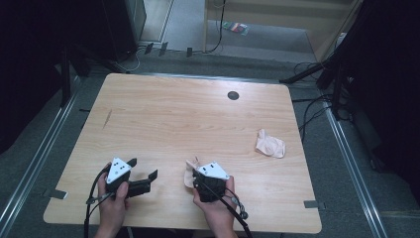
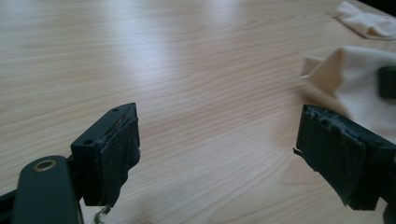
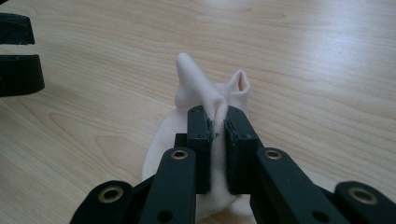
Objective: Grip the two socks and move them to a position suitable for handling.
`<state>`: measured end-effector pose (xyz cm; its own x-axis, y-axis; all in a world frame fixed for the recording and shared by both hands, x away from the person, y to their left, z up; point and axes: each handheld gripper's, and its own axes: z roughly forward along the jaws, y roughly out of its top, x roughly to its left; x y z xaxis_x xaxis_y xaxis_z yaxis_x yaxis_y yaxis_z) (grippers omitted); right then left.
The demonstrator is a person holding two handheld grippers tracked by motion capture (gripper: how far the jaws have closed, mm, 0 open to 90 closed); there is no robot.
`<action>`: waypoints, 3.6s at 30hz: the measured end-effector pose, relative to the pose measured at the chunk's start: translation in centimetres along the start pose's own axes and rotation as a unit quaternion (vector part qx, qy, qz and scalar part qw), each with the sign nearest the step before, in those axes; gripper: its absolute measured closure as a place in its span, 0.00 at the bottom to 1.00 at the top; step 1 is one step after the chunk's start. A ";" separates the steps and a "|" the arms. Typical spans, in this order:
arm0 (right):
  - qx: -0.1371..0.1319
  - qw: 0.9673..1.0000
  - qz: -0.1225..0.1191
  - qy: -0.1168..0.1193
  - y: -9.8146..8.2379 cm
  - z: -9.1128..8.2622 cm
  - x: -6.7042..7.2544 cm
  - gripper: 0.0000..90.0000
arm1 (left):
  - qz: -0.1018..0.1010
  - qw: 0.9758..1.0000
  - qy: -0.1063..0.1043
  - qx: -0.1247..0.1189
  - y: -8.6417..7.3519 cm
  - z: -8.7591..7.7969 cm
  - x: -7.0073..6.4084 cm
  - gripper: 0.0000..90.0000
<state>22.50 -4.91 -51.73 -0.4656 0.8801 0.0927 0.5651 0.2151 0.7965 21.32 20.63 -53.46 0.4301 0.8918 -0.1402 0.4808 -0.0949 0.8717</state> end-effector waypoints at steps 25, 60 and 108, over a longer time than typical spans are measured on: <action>0.020 0.994 -0.031 0.107 -1.1 1.5 -0.2 0.68 | 0.031 0.988 -0.058 0.137 -1.4 1.0 -2.4 0.47; 0.015 0.987 0.133 0.091 -1.7 -0.4 -9.0 0.87 | 0.061 0.989 -0.075 0.108 0.5 3.4 1.0 1.00; -0.032 0.967 0.165 -0.191 0.2 0.5 -25.5 0.98 | -0.085 0.996 0.008 -0.020 -0.2 0.7 9.1 0.50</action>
<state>34.84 -27.07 -54.21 0.0256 0.9910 0.1313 0.5907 -0.1210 0.7977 25.69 28.41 -55.22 0.3324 0.9009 -0.2790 0.5136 0.0752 0.8548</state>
